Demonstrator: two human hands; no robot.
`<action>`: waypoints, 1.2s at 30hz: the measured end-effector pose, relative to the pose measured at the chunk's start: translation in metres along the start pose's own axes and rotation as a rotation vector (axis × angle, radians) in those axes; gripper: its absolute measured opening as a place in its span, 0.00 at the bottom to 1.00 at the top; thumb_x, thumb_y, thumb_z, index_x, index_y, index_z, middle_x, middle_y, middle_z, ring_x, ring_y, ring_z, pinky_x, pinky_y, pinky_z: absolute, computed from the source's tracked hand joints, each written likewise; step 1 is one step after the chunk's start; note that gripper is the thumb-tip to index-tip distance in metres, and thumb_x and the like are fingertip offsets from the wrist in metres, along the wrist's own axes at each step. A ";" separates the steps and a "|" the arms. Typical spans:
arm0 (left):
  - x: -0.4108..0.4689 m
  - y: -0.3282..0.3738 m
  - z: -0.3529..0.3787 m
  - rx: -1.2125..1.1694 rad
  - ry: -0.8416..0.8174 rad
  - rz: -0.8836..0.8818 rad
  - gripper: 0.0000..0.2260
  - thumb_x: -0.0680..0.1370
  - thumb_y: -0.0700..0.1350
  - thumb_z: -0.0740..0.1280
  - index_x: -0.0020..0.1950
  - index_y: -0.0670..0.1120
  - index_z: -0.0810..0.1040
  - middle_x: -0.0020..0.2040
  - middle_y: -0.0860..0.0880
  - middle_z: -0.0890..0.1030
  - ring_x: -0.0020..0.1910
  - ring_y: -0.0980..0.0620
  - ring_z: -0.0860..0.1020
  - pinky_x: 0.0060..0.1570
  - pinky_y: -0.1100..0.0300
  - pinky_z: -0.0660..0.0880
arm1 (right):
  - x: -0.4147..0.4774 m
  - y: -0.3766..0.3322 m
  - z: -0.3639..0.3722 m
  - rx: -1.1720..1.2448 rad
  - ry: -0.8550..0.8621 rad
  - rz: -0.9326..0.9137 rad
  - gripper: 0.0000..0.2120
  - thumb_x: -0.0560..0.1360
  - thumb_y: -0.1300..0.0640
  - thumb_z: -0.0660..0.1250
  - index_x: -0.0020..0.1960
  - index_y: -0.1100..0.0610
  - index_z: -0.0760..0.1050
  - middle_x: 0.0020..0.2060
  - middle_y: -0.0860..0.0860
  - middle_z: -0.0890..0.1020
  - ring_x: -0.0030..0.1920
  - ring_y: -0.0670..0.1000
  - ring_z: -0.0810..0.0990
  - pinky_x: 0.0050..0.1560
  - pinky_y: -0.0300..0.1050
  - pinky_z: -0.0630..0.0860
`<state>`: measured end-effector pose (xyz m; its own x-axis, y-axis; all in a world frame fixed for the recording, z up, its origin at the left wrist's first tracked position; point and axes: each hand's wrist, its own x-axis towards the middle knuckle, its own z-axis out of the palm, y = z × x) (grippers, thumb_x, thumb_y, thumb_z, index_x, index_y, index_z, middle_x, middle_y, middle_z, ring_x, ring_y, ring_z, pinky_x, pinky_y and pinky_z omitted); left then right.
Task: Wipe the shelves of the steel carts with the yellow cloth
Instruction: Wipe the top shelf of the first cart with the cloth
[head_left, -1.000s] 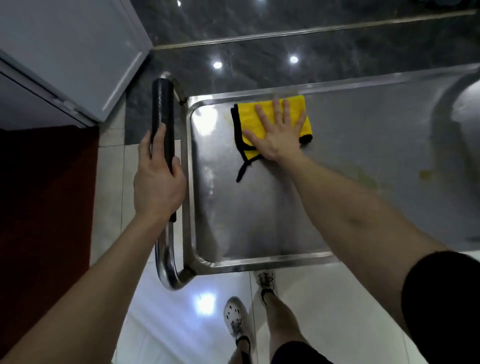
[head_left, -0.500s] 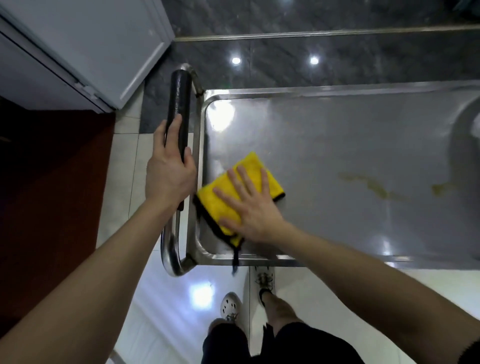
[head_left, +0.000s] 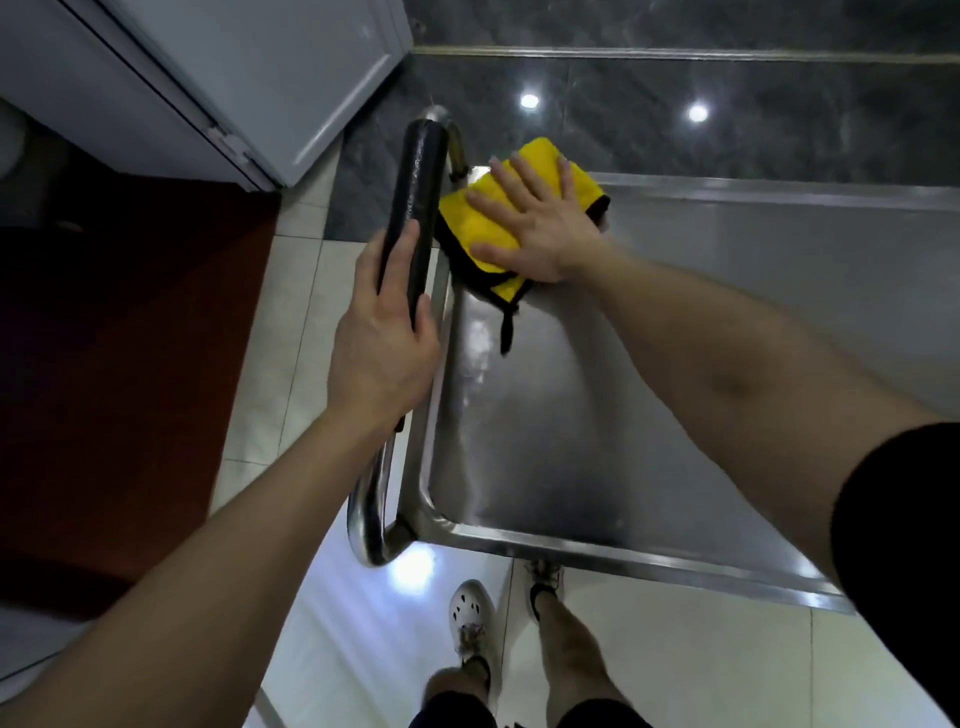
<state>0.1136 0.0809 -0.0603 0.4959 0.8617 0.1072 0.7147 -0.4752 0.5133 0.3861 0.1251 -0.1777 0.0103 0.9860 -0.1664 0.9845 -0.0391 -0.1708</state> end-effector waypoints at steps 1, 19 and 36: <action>0.000 0.001 0.000 0.006 0.000 0.002 0.30 0.86 0.43 0.64 0.88 0.53 0.61 0.85 0.46 0.63 0.68 0.47 0.76 0.60 0.58 0.74 | 0.005 -0.010 0.002 0.004 0.026 0.060 0.39 0.79 0.22 0.41 0.86 0.36 0.48 0.88 0.50 0.46 0.87 0.57 0.40 0.78 0.78 0.37; 0.005 0.006 -0.004 0.021 -0.066 -0.035 0.30 0.87 0.44 0.62 0.88 0.55 0.58 0.86 0.44 0.61 0.71 0.37 0.77 0.68 0.44 0.76 | -0.170 -0.046 0.056 -0.072 0.039 -0.544 0.34 0.83 0.27 0.52 0.86 0.38 0.55 0.88 0.49 0.51 0.87 0.55 0.46 0.81 0.75 0.43; 0.006 0.005 -0.003 -0.007 -0.057 -0.045 0.29 0.88 0.44 0.61 0.89 0.53 0.58 0.87 0.43 0.59 0.75 0.40 0.74 0.73 0.45 0.75 | -0.130 -0.169 0.071 0.149 0.248 0.354 0.34 0.86 0.33 0.48 0.87 0.47 0.57 0.86 0.62 0.52 0.86 0.66 0.46 0.76 0.82 0.46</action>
<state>0.1189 0.0838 -0.0548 0.4907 0.8706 0.0356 0.7337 -0.4349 0.5221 0.2061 -0.0086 -0.1964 0.4014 0.9159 -0.0047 0.8771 -0.3858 -0.2859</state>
